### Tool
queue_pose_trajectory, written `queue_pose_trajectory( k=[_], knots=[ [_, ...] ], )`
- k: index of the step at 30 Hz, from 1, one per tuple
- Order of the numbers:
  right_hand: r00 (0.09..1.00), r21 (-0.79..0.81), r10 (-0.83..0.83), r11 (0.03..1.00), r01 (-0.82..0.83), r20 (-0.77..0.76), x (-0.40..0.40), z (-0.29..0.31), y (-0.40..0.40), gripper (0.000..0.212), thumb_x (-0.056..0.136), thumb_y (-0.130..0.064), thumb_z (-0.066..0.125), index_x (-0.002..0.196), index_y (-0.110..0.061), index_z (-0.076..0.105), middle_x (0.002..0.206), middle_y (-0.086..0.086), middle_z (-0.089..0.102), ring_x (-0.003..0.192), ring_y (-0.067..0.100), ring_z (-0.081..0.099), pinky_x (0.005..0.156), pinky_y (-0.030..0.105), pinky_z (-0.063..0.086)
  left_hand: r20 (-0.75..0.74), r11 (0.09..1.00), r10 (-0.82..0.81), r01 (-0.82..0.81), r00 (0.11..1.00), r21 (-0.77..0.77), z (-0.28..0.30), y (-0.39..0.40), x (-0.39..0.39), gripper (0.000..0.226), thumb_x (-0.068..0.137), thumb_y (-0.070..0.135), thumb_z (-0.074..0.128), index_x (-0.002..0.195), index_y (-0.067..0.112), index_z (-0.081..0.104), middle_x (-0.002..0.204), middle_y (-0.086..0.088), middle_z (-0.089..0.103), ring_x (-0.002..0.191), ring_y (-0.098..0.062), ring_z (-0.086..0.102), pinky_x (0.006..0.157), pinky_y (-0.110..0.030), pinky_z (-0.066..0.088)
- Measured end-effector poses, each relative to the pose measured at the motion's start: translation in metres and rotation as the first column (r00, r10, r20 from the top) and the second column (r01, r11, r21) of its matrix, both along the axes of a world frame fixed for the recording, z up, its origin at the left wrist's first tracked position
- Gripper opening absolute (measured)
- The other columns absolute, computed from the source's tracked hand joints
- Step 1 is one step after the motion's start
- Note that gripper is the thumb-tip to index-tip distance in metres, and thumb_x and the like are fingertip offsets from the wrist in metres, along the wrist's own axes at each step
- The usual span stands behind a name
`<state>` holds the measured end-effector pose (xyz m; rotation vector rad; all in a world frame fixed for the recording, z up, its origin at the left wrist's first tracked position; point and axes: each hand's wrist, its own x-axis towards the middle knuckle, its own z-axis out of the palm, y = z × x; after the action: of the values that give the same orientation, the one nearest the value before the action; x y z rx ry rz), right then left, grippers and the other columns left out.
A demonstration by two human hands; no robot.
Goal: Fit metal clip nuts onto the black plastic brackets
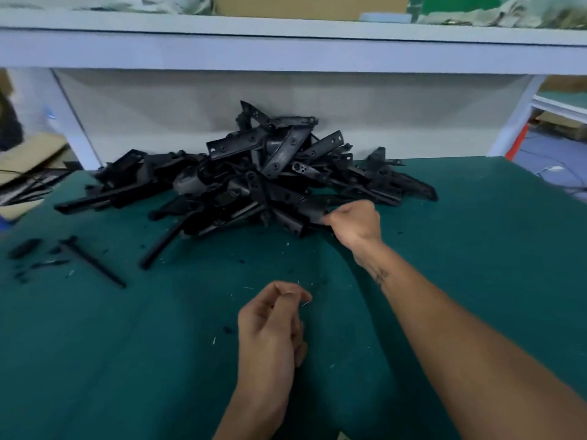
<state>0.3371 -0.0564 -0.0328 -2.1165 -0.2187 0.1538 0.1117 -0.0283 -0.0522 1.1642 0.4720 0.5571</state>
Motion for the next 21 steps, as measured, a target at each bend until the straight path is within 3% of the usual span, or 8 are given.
queue_pose_trajectory(
  k=[2,4,6,9,11,13,17,21],
  knots=[
    [1.0,-0.042,0.002,0.999,-0.001,0.029,-0.002,0.005,0.005,0.018,0.075,-0.015,0.071,0.061,-0.003,0.067,0.064,0.011,0.068,0.063,0.025,0.069,0.056,0.043,0.058,0.002,1.0,-0.001,0.001,1.0,-0.005,0.0,0.001,-0.001,0.033,0.101,0.014,0.049,0.071,0.016,0.063,0.055,0.002,0.026,0.046,-0.016,0.019,0.042,-0.023,0.023],
    [0.996,-0.141,0.062,0.989,-0.053,0.06,-0.007,0.01,0.008,0.039,0.075,-0.026,0.073,0.047,-0.016,0.048,0.043,-0.005,0.047,0.042,0.018,0.049,0.047,0.028,0.041,0.0,1.0,-0.005,0.005,1.0,-0.003,0.0,0.0,0.0,0.033,0.1,0.013,0.05,0.07,0.016,0.063,0.053,0.003,0.027,0.045,-0.015,0.019,0.042,-0.022,0.024],
    [0.988,-0.293,0.131,0.951,-0.101,0.085,-0.012,0.013,0.011,0.045,0.076,-0.037,0.075,0.05,-0.018,0.045,0.042,-0.009,0.047,0.043,0.016,0.049,0.049,0.025,0.039,-0.008,1.0,-0.009,0.009,1.0,-0.001,0.0,0.0,0.0,0.033,0.1,0.011,0.05,0.07,0.015,0.062,0.052,0.003,0.027,0.045,-0.015,0.019,0.042,-0.022,0.023],
    [0.966,-0.53,0.213,0.842,-0.105,0.148,-0.019,0.013,0.013,0.023,0.076,-0.036,0.072,0.077,-0.014,0.066,0.085,0.003,0.069,0.083,0.028,0.067,0.077,0.036,0.056,-0.011,1.0,-0.007,0.007,1.0,0.003,-0.001,0.001,0.001,0.031,0.099,0.009,0.049,0.071,0.013,0.063,0.053,0.002,0.028,0.046,-0.016,0.02,0.043,-0.023,0.023],
    [0.932,-0.629,0.272,0.775,-0.065,0.238,-0.022,0.009,0.011,0.032,0.082,-0.04,0.07,0.102,-0.014,0.069,0.113,0.008,0.064,0.104,0.033,0.063,0.092,0.041,0.053,-0.004,1.0,-0.01,0.01,1.0,0.01,0.0,0.001,0.001,0.031,0.1,0.009,0.05,0.072,0.012,0.063,0.052,0.002,0.029,0.046,-0.015,0.022,0.042,-0.024,0.025],
    [0.879,-0.694,0.336,0.72,-0.01,0.337,-0.024,0.005,0.005,0.039,0.093,-0.042,0.066,0.116,-0.012,0.064,0.125,0.011,0.054,0.11,0.035,0.059,0.092,0.044,0.051,0.01,1.0,-0.01,0.01,1.0,0.011,0.001,0.001,0.001,0.029,0.099,0.012,0.053,0.072,0.012,0.064,0.05,0.002,0.03,0.044,-0.015,0.022,0.041,-0.024,0.025],
    [0.715,-0.641,0.389,0.76,0.106,0.58,-0.025,0.009,-0.014,0.029,0.104,-0.036,0.054,0.113,-0.009,0.061,0.109,0.013,0.068,0.091,0.037,0.067,0.073,0.039,0.046,0.048,1.0,-0.012,0.012,0.999,0.005,0.001,0.001,0.001,0.021,0.09,0.021,0.056,0.072,0.015,0.065,0.052,0.006,0.035,0.042,-0.012,0.025,0.042,-0.023,0.026],
    [0.535,-0.333,0.24,0.939,0.082,0.81,-0.023,0.052,-0.043,0.032,0.104,-0.037,0.052,0.101,-0.01,0.069,0.088,0.014,0.071,0.075,0.035,0.065,0.059,0.034,0.04,0.06,0.999,0.034,-0.034,0.998,-0.003,0.002,0.0,0.0,0.015,0.087,0.024,0.057,0.073,0.02,0.062,0.059,0.009,0.043,0.047,-0.01,0.033,0.045,-0.023,0.033]
  ],
)
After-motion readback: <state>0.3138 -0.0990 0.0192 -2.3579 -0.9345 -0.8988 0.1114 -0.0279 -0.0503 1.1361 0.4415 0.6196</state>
